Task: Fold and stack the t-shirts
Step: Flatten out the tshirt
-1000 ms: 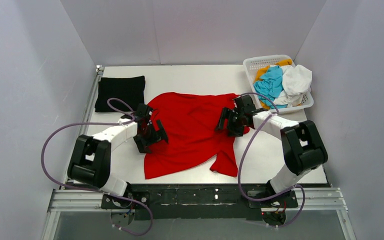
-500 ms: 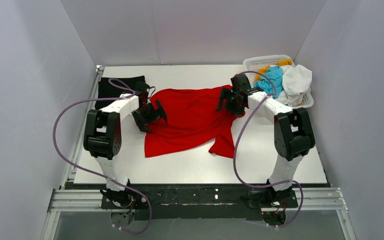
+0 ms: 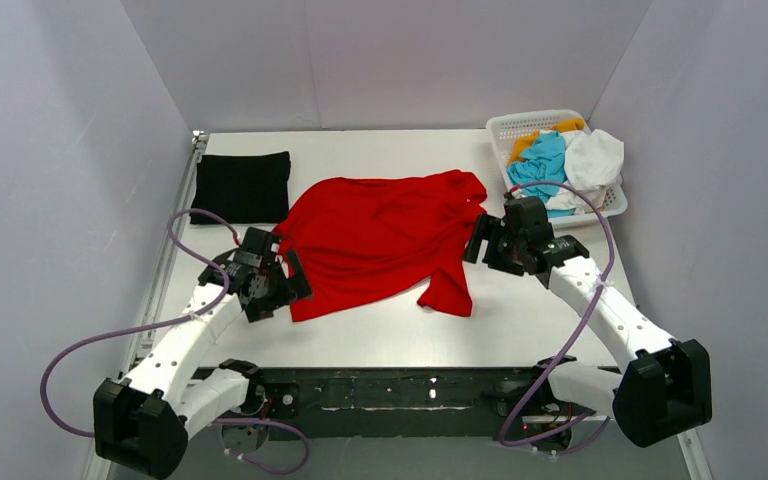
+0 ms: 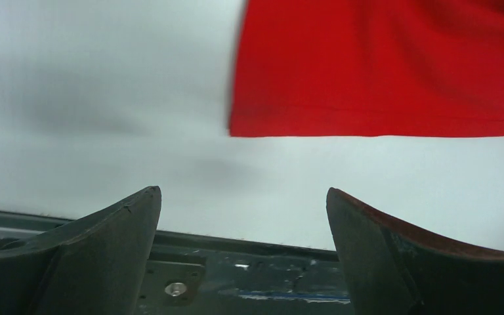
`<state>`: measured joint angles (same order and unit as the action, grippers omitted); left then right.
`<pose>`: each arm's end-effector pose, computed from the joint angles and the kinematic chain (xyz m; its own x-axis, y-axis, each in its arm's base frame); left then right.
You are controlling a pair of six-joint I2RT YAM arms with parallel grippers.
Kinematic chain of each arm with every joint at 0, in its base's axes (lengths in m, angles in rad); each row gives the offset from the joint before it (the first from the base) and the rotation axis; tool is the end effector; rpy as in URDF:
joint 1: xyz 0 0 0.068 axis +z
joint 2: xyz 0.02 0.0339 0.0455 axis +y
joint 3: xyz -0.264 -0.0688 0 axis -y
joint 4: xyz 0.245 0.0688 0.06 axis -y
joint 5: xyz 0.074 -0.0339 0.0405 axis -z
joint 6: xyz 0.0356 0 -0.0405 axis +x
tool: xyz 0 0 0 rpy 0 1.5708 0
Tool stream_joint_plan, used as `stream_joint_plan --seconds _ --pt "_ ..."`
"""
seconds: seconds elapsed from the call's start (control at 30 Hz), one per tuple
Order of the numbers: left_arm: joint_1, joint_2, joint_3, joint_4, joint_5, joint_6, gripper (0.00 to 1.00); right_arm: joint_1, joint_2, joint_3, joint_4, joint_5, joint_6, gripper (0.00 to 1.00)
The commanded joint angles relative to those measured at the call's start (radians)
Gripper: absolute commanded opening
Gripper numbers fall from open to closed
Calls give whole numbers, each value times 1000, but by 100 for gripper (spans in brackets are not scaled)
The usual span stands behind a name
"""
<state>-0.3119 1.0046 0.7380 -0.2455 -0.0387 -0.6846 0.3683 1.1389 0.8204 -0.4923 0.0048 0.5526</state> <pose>0.2156 -0.0681 0.2759 -0.5349 -0.4915 -0.6873 -0.0822 0.8398 -0.5366 0.2207 0.0850 0.2541 -0.7629 0.2682 -0.5882 0.0511 0.9321 0.3587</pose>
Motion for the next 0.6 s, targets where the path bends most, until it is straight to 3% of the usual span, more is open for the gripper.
stream_joint_plan --seconds 0.0,0.23,0.57 --pt "-7 45 -67 -99 -50 11 97 -1 -60 -62 13 6 43 86" --pt "-6 163 -99 80 -21 31 76 -1 -77 -92 22 2 56 85" --pt "-9 346 -74 150 12 25 53 -2 -97 -130 25 4 64 85"
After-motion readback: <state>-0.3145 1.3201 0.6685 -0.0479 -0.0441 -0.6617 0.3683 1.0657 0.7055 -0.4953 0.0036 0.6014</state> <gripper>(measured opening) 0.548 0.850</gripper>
